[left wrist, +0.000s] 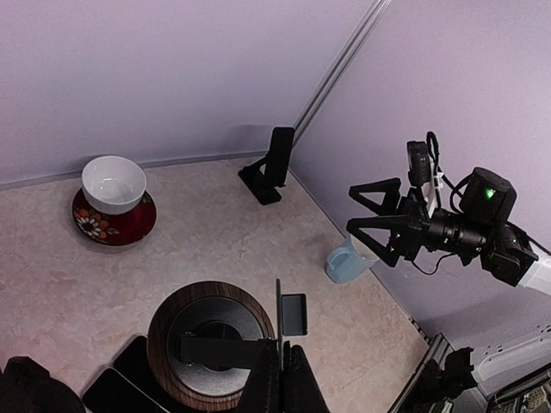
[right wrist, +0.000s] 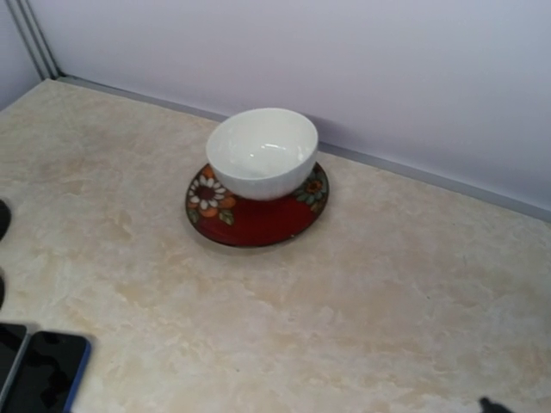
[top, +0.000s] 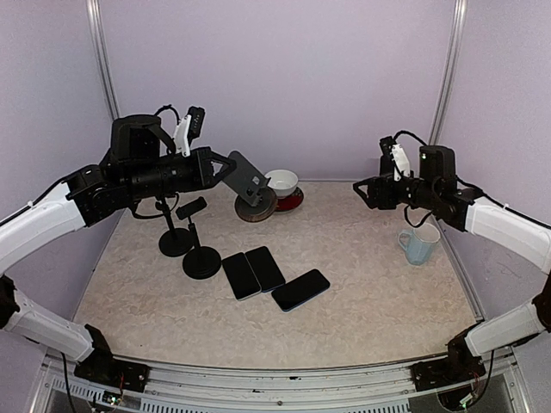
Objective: Place the phone on the phone stand
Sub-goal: Place the phone stand at the center of the board.
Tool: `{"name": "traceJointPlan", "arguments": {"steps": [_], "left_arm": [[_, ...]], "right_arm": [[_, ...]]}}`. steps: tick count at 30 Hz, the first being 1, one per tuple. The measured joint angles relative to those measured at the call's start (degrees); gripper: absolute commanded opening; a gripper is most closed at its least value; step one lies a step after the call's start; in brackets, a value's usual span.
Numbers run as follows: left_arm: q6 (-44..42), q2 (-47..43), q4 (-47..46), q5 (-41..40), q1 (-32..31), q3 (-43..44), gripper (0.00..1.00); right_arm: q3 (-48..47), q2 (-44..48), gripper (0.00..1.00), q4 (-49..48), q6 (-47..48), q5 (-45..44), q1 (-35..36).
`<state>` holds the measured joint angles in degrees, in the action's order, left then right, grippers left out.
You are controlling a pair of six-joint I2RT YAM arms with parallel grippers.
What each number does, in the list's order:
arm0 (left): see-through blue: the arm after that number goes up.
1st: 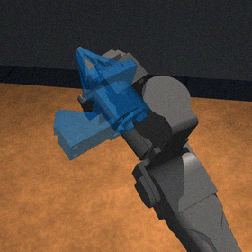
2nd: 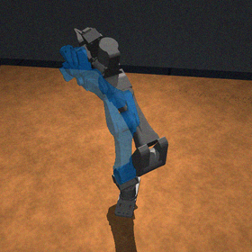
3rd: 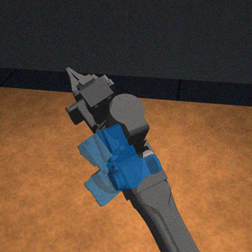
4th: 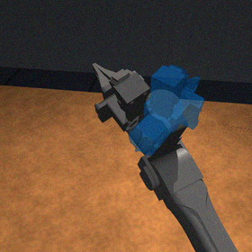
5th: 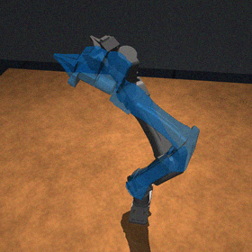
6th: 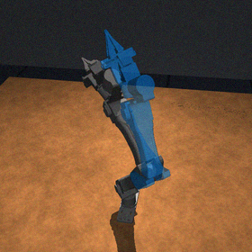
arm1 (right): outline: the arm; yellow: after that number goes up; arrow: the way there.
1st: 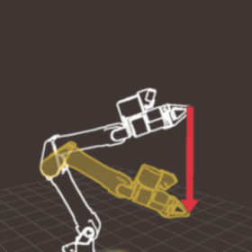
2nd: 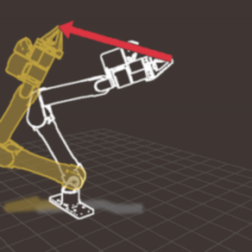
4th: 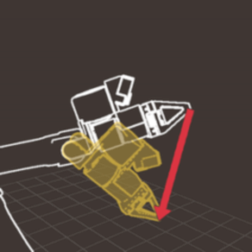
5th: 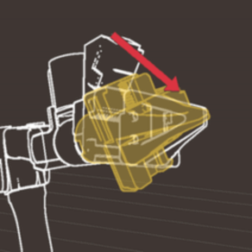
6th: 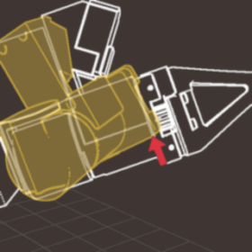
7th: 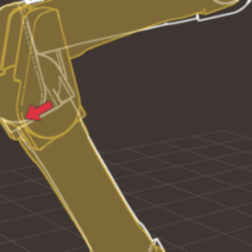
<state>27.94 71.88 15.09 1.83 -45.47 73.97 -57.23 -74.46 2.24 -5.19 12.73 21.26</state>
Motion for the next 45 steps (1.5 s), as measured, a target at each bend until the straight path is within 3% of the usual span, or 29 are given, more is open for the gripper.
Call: {"name": "traceJointPlan", "arguments": {"steps": [14, 27, 45], "left_arm": [[2.2, 14.2, -4.5, 4.1, -2.1, 1.1, 0.00], [0.9, 34.6, -6.9, 5.7, -3.1, 15.2, 0.00], [-1.9, 48.6, -6.6, 7.0, 0.4, 22.2, 0.00]], "right_arm": [[1.9, 3.2, 1.00, 0.0, -0.5, 1.9, 0.0], [4.4, 1.4, 1.00, -0.4, -0.3, 5.3, 1.7], [6.2, 0.8, 1.00, -2.4, -0.3, 6.8, 4.2]]}}
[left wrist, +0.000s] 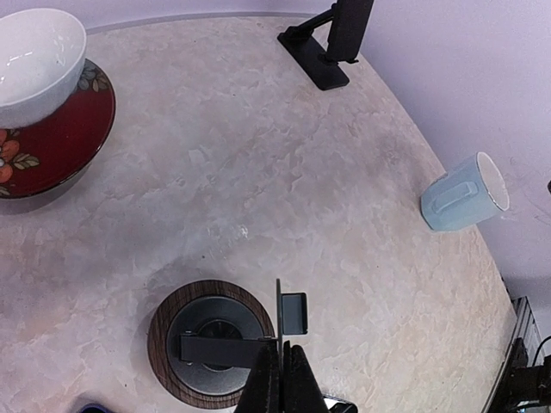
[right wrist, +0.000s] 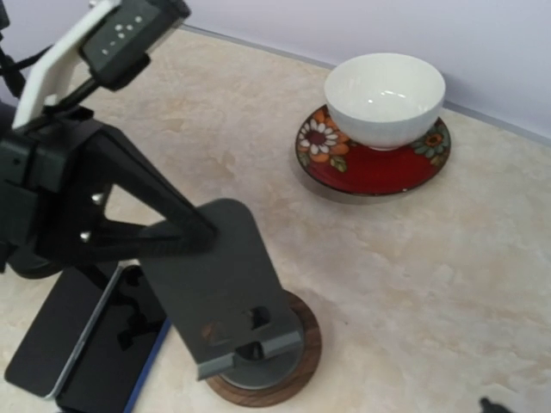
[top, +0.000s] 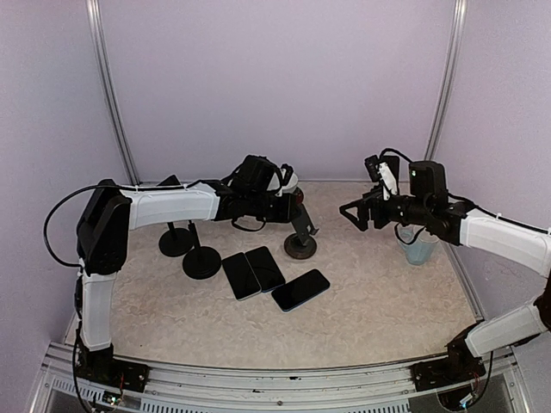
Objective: Place the phone on the phone stand
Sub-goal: Place the phone stand at the center of the board.
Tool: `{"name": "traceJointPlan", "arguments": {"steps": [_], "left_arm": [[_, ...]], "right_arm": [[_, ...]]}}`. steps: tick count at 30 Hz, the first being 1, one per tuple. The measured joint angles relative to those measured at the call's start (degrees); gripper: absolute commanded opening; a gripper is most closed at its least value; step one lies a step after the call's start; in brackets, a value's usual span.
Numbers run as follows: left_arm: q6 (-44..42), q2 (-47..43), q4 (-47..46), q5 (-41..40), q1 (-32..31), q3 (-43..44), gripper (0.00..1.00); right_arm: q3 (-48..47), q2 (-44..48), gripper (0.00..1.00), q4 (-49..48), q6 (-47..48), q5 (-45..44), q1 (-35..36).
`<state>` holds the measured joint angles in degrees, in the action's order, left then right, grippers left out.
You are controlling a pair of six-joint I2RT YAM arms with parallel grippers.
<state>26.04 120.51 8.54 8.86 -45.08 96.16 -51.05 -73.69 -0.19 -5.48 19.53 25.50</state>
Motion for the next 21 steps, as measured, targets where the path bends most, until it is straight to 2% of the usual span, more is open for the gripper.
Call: {"name": "traceJointPlan", "arguments": {"steps": [21], "left_arm": [[-0.4, 1.6, -4.1, -0.3, 0.0, -2.1, 0.00]], "right_arm": [[0.0, -1.6, 1.00, -1.0, 0.0, -0.3, 2.3]]}}
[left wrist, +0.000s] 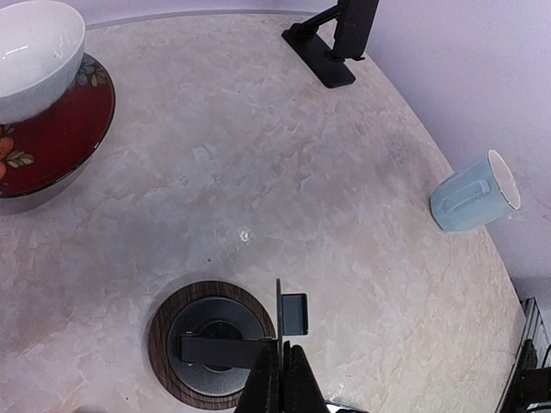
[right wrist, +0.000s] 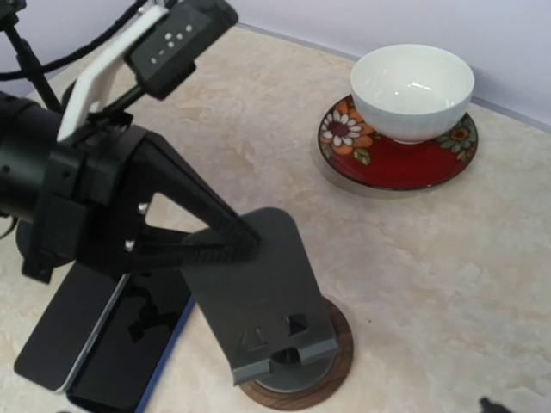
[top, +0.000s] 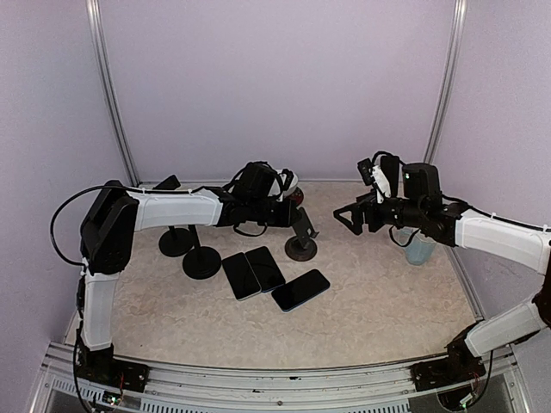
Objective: Place the phone on the phone stand
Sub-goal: Place the phone stand at the center of the board, then pick up the phone stand at the center of the board.
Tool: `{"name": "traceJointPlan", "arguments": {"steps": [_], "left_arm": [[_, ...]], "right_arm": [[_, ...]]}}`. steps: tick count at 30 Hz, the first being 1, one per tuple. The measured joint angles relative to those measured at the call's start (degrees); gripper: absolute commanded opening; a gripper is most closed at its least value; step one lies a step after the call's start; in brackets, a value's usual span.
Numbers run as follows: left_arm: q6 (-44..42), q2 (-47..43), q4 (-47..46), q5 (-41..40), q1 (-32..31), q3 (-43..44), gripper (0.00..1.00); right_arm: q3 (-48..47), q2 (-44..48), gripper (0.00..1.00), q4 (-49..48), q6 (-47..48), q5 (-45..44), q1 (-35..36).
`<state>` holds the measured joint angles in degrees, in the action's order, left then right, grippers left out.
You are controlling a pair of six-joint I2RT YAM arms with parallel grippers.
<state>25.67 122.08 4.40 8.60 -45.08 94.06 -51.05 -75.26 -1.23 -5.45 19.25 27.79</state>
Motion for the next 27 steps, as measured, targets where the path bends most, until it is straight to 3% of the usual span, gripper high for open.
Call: {"name": "traceJointPlan", "arguments": {"steps": [3, 13, 27], "left_arm": [[0.0, 0.1, -0.5, 0.2, 0.0, -0.1, 0.02], [0.4, 0.2, -1.4, 0.4, 0.0, -0.1, 0.30], [-0.1, -2.7, -0.5, 0.0, 0.6, -0.1, 0.84]], "right_arm": [[0.0, 0.0, 1.00, 0.0, 0.0, 0.0, 0.1], [0.0, -0.2, 1.00, 0.0, 0.3, 0.0, 0.2], [-2.6, -5.6, 1.00, 1.6, 5.1, 0.0, 2.2]]}}
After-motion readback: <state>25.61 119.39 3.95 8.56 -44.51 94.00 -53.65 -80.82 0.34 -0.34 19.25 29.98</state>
